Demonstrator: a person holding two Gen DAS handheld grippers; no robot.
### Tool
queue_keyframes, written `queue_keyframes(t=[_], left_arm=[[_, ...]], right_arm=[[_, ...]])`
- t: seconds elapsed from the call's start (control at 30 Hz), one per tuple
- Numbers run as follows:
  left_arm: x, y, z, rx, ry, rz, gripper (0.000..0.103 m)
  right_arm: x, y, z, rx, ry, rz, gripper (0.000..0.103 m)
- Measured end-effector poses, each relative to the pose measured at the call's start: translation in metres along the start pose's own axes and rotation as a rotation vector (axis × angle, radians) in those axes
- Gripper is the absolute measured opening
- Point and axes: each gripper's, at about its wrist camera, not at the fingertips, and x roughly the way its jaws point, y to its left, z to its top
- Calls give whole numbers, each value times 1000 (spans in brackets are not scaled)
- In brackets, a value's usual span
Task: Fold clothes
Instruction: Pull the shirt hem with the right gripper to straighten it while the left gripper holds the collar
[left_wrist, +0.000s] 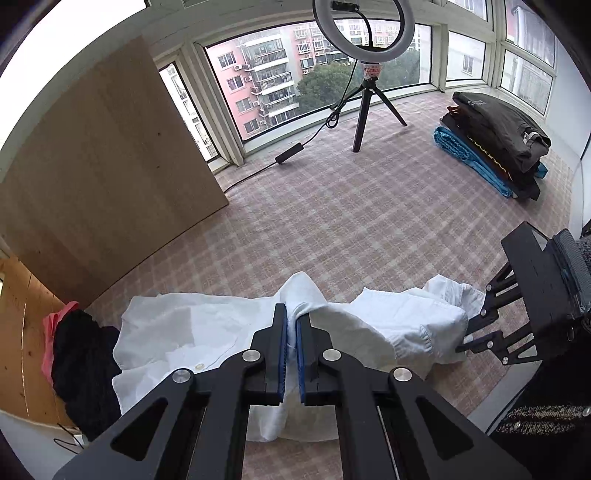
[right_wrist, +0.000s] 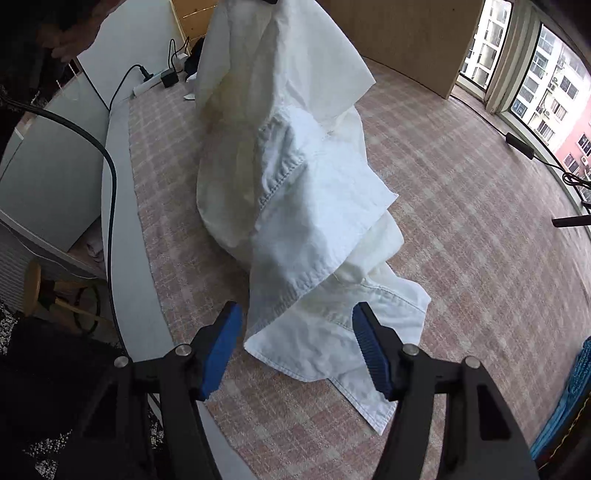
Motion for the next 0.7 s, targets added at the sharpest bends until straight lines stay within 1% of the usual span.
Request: queue_keyframes(t=[0.03,0.1,0.17,0.3,0.33,0.37,0.47,0.53,0.6,0.63,0.67,0.7], left_arm=[[1,2,5,8,-1,12,4],[2,6,16,22,-4,31,4],[1,8,19,2,-19,-5,4],[13,-18,-1,9,-4,-91,4],[18,-26,-8,6,14,-109,4],[24,-34,-15,4,31,-128,4],[40,-58,-37,-3,85,-183,6],[51,-74,-52,-8,120,-221,9],[61,-90,-66,-13,156,-258,9],[66,-96,-73,-17,170,-273,9],[62,-94,-73,-26,163,-267,9],[59,-92,-72,-36,156,-260,9]], right_arm=[[1,-9,4,17,14,12,3],[-10,-35,13,76,-2,8,2],[-36,-72,14,163,-65,-17,2],[-91,-146,13,351,-198,-65,2],[-105,-165,12,397,-231,-77,2],[-111,-179,11,431,-245,-84,2],[-101,-196,5,471,-216,-69,2],[-91,-196,7,447,-199,-46,2],[-81,-192,10,408,-185,-19,11],[-76,-191,12,389,-177,-6,28],[-71,-189,14,369,-170,7,45],[-66,-187,16,350,-162,20,50]])
